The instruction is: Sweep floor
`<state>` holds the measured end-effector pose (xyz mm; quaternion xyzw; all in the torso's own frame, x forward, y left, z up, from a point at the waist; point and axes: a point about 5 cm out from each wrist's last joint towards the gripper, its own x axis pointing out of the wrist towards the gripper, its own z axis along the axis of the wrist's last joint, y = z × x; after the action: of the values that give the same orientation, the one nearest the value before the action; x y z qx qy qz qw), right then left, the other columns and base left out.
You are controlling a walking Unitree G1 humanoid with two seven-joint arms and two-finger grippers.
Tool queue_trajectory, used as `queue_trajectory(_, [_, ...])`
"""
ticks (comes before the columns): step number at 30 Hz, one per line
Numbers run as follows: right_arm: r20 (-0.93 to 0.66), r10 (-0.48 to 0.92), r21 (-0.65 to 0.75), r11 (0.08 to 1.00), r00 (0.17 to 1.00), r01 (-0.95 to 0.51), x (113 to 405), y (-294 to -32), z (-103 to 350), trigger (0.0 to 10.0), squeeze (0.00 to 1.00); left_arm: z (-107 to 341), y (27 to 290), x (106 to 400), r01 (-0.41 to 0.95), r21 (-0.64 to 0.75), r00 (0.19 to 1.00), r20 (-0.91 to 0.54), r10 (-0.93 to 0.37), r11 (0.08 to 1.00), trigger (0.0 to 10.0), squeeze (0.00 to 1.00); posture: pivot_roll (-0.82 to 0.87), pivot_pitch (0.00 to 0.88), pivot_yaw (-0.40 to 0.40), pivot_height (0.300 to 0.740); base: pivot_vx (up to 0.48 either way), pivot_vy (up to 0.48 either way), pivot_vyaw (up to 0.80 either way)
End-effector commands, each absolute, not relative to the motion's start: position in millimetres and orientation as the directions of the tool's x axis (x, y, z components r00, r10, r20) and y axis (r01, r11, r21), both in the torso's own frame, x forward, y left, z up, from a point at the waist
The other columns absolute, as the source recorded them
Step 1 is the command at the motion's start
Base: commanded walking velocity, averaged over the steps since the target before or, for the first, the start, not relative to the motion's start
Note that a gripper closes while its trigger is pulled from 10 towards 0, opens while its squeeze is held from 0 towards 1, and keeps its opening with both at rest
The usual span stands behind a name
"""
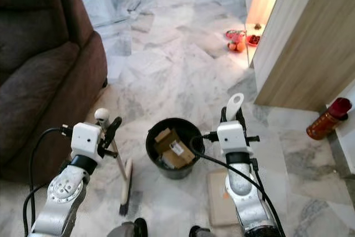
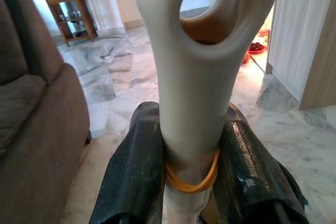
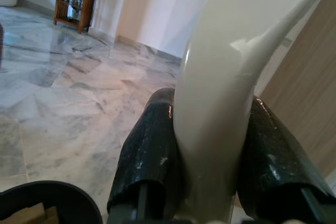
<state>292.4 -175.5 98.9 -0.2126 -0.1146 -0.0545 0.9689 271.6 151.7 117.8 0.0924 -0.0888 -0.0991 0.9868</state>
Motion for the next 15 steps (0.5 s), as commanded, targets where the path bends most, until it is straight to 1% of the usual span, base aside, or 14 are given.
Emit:
queue_trajectory(1, [0.271,-0.048,-0.399,0.903,0.961,0.158,294.2,-175.2,104.1,10.0,0.00,128.5,151.3,271.4,0.170,0.213,0.956,0.202,-0.214,0.962,10.0,0.00,0.06,0.148,0.037,0.740,-0.285,0.000,0.00])
queue_trajectory(15, [0.264,-0.067,-0.365,0.917,0.962,0.164,295.9,-173.9,103.1,10.0,0.00,128.8,152.8,272.2,0.161,0.213,0.958,0.203,-0.205,0.964,10.0,0.00,0.06,0.157,0.036,0.740,-0.287,0.000,0.00])
